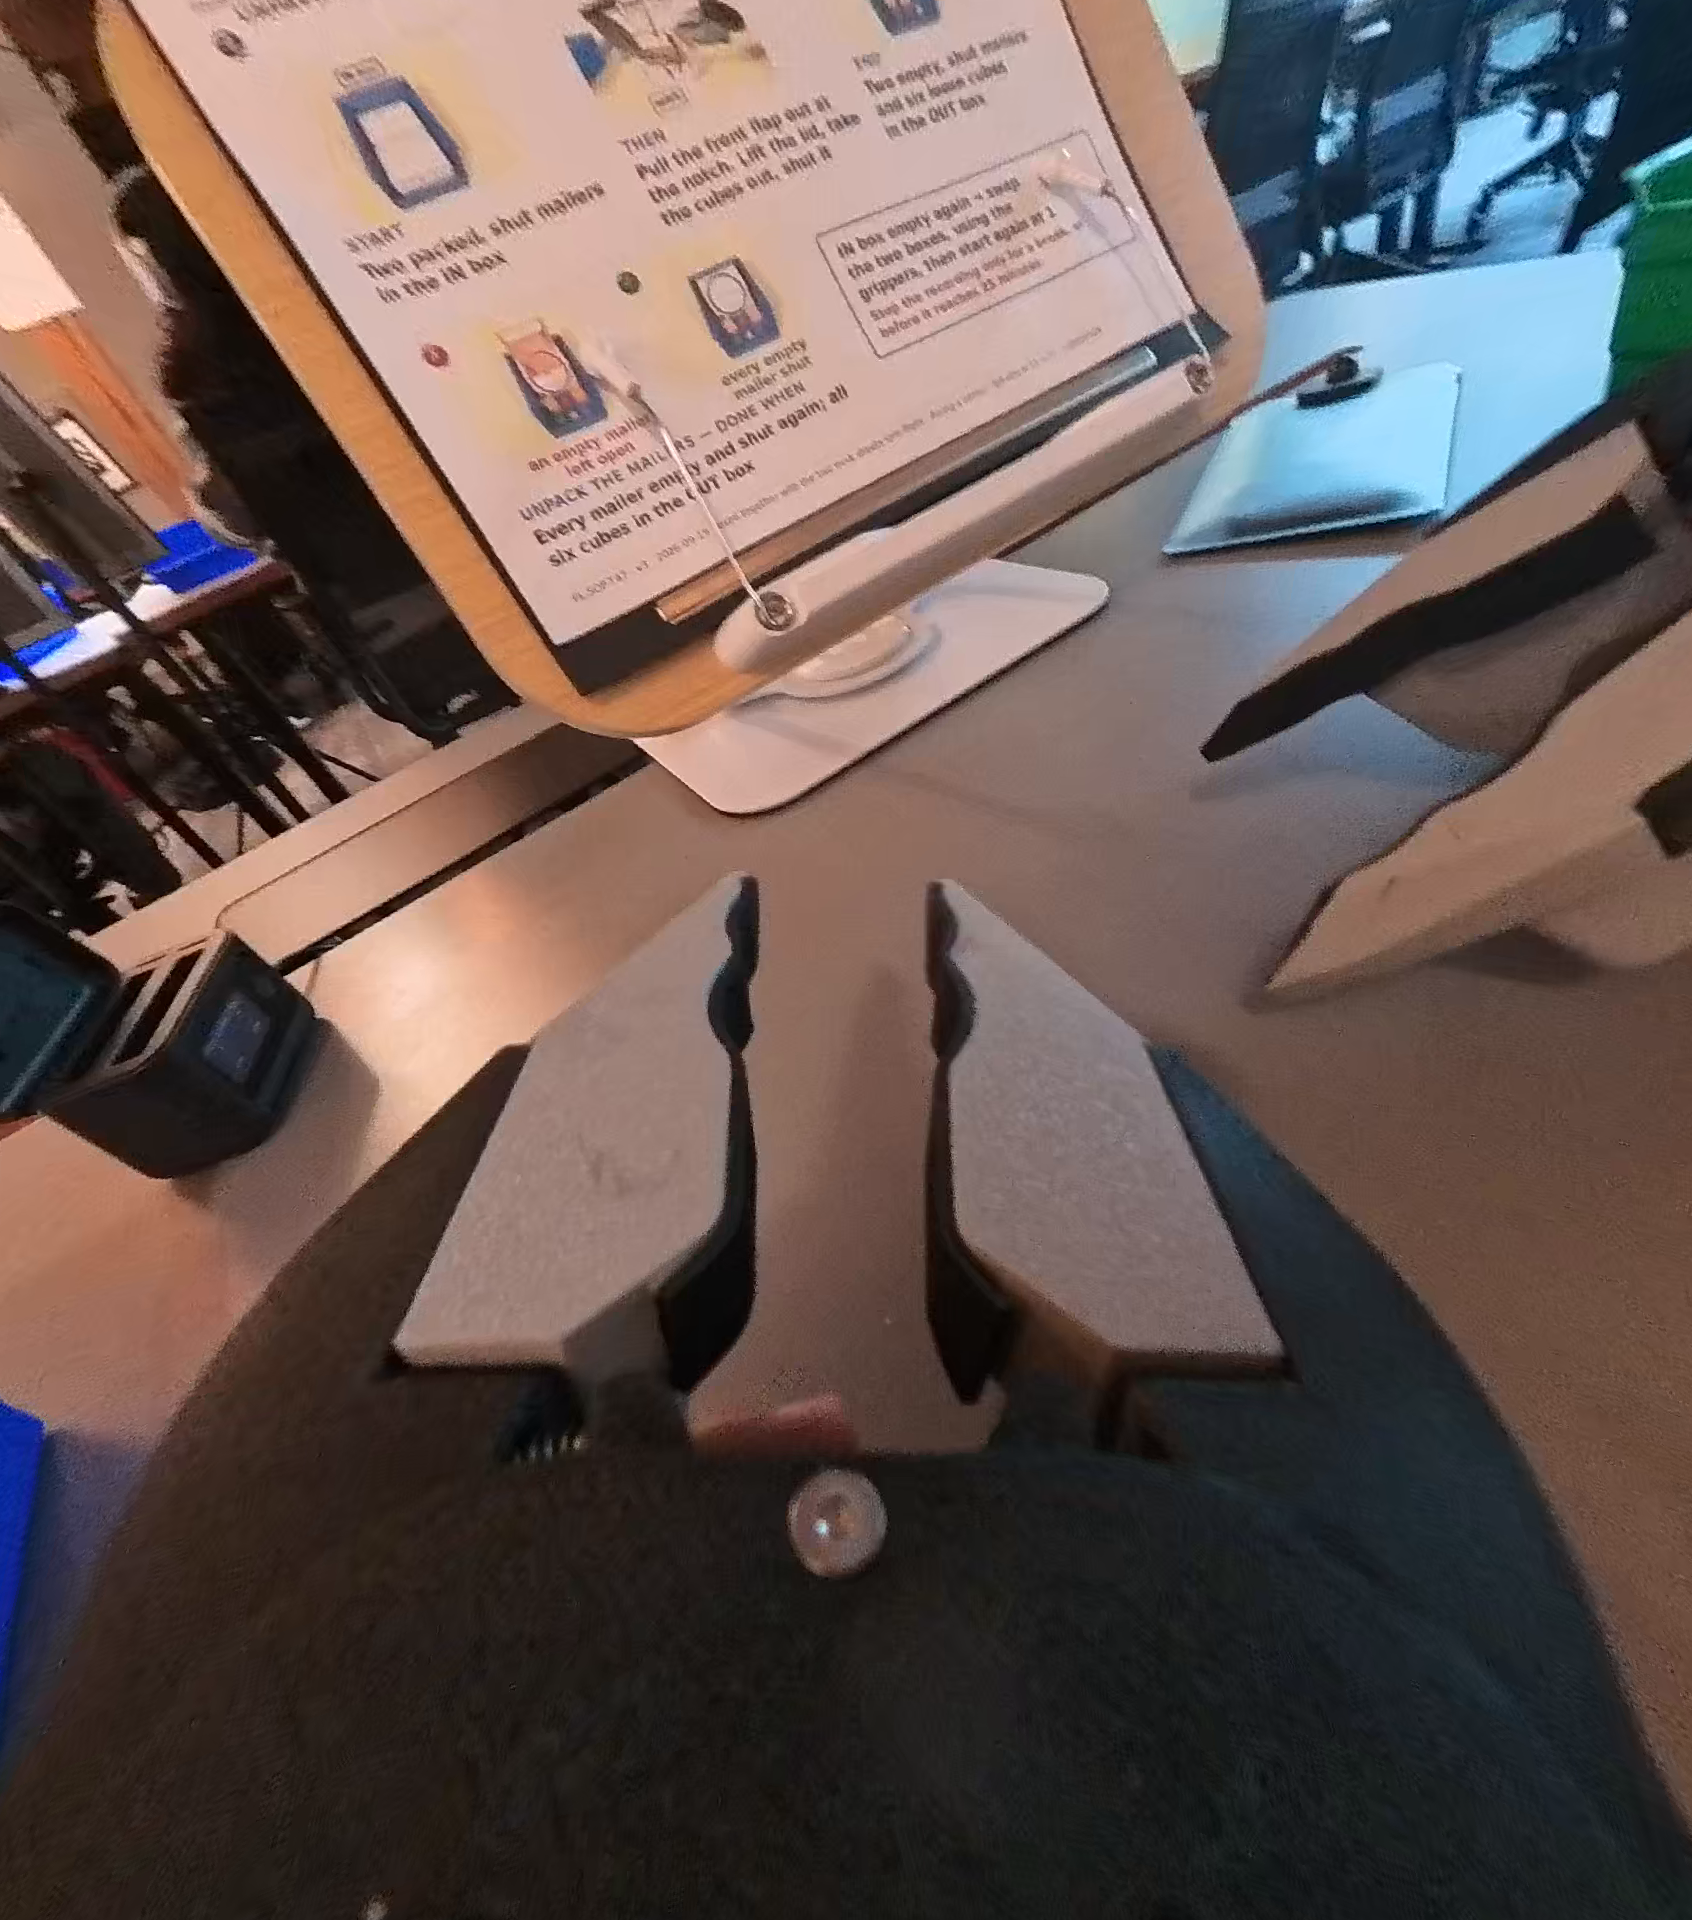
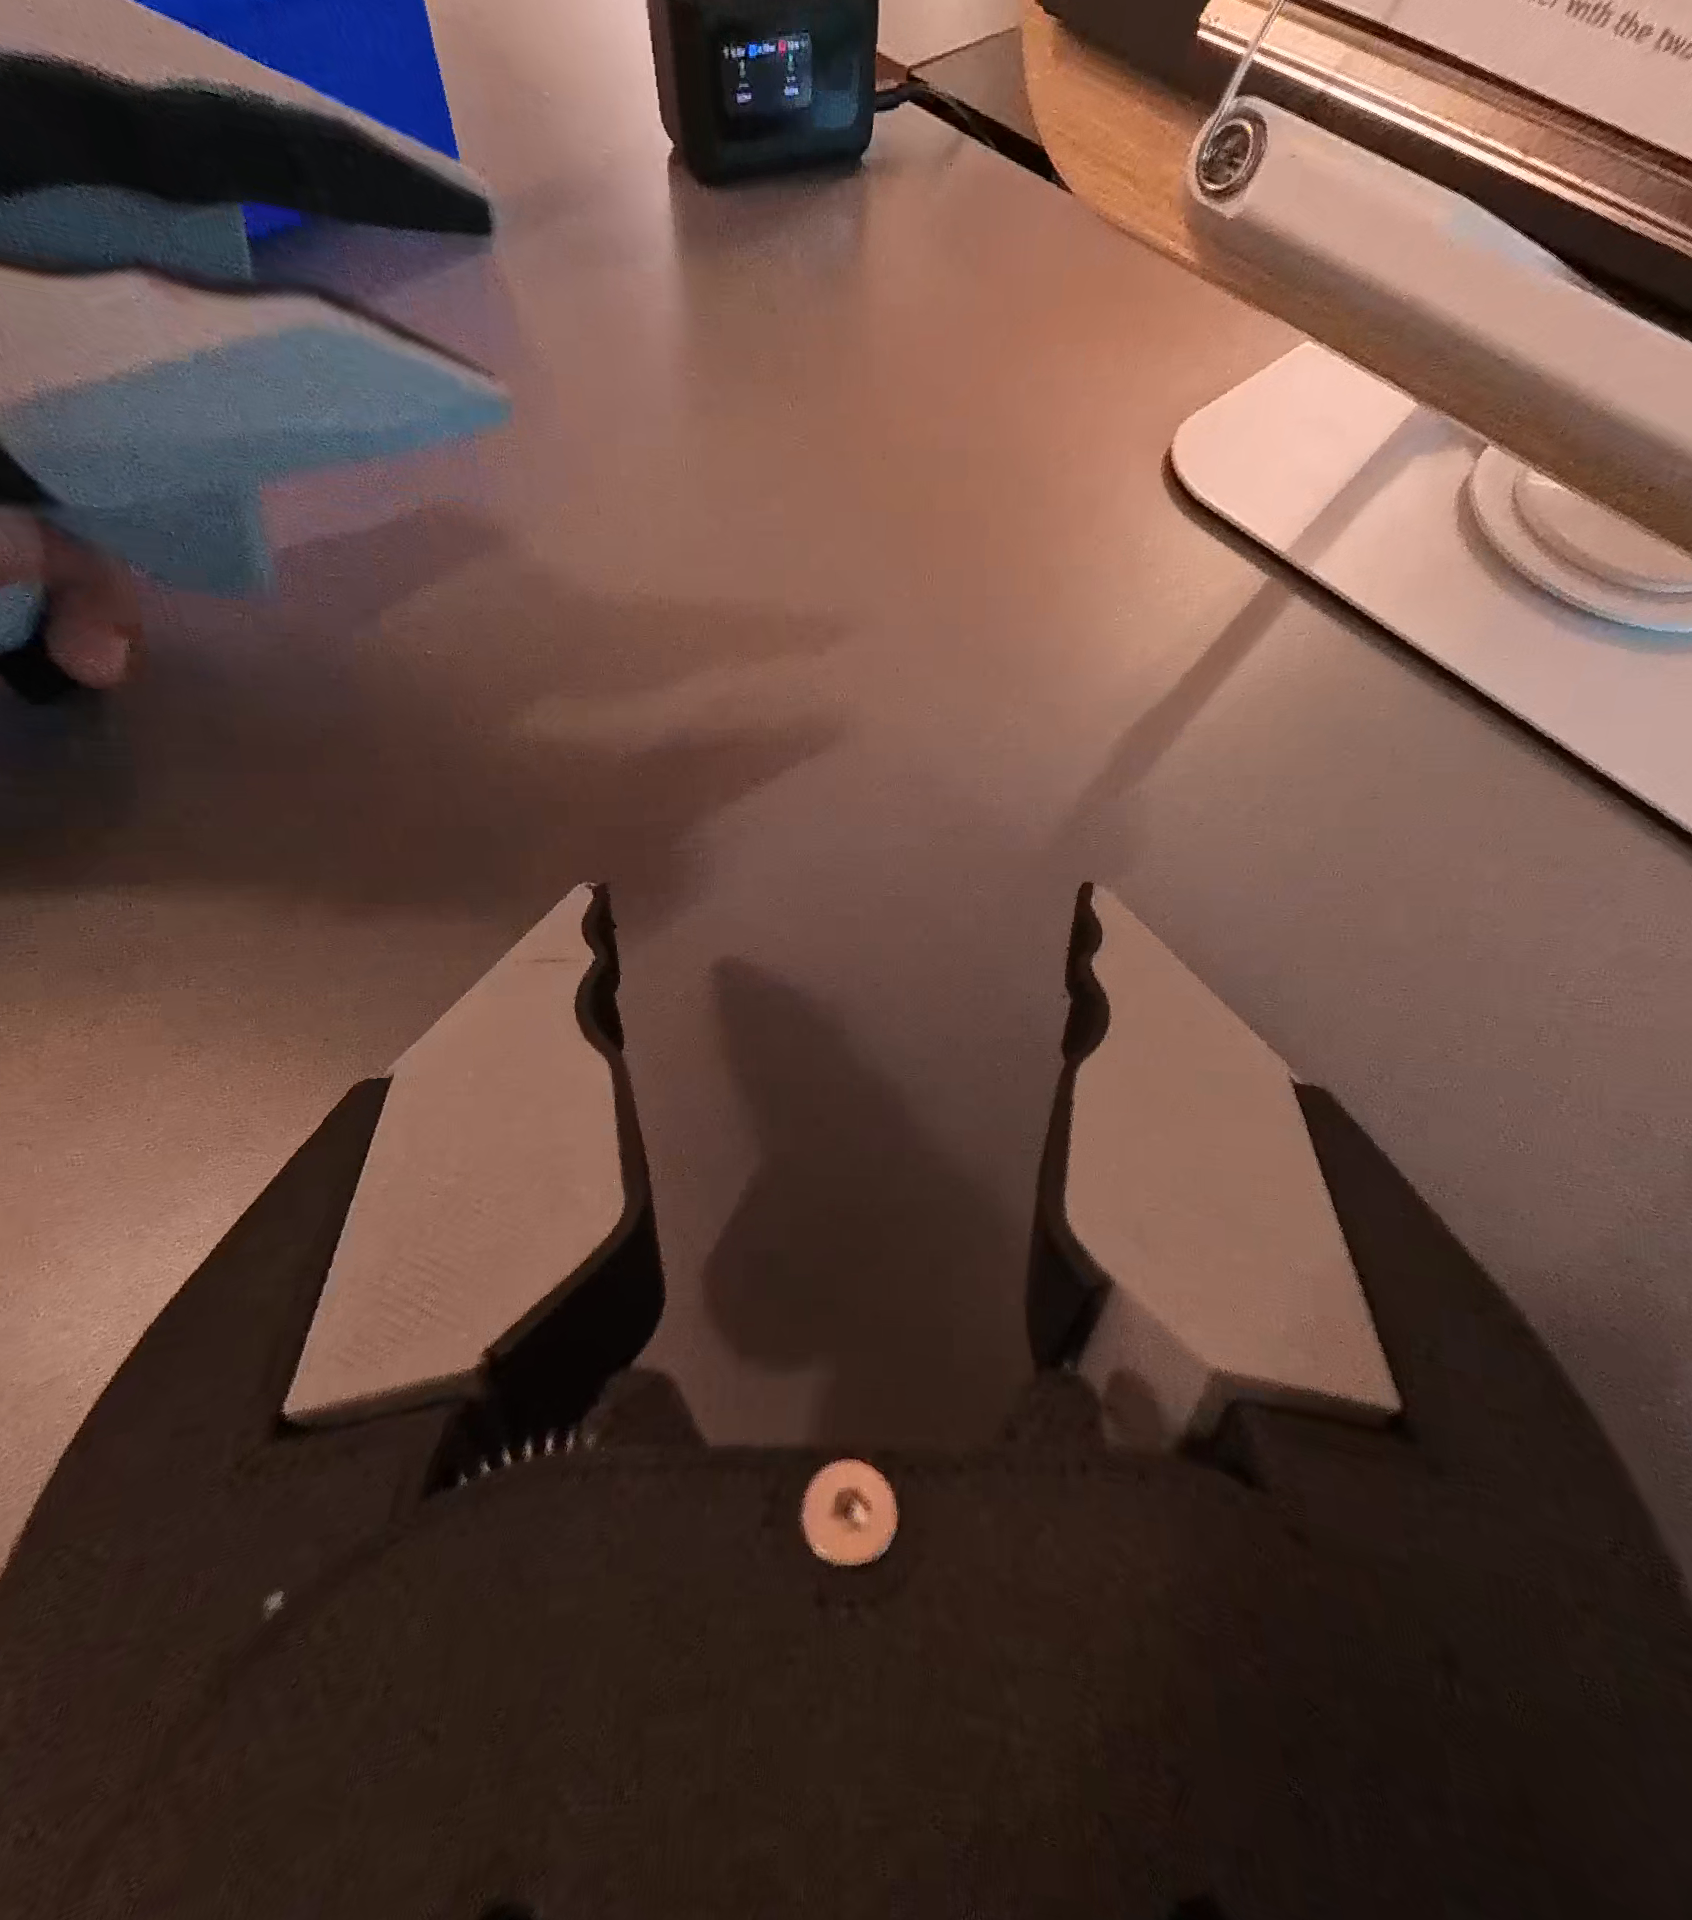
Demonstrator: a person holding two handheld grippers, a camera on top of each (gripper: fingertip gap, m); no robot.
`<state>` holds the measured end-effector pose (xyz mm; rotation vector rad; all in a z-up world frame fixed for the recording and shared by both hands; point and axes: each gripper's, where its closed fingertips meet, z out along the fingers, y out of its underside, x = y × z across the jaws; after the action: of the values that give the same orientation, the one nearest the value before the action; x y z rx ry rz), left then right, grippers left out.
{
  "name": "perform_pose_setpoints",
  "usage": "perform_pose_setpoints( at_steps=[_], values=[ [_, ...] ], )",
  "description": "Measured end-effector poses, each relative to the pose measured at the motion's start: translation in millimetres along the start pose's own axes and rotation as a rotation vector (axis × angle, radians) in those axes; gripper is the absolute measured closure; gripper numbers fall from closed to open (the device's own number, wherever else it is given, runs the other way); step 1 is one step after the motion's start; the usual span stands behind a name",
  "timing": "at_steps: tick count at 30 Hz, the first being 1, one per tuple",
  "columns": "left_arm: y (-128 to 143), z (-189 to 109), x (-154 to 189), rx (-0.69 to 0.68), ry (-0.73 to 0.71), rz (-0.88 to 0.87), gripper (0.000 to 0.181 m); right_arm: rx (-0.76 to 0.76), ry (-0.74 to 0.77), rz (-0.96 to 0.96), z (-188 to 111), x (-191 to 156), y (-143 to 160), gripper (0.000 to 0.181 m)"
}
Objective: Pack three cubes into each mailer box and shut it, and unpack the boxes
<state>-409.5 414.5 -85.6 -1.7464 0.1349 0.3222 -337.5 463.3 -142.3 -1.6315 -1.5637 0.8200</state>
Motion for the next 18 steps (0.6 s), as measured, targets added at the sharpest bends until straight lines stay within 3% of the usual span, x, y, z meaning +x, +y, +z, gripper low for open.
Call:
perform_pose_setpoints(
  at_steps=[3,8,18],
  values=[
    [-1,0,-5,0.007,-0.055,0.009,0.160,0.002,0.009,-0.006,0,0,0,0.095],
    [5,3,-15,-0.042,-0.152,0.028,0.138,0.040,0.017,0.024,-5,4,-4,0.101],
    [8,1,-21,-0.056,-0.184,0.024,0.143,0.060,0.020,0.088,-8,11,-5,0.107]
  ],
)
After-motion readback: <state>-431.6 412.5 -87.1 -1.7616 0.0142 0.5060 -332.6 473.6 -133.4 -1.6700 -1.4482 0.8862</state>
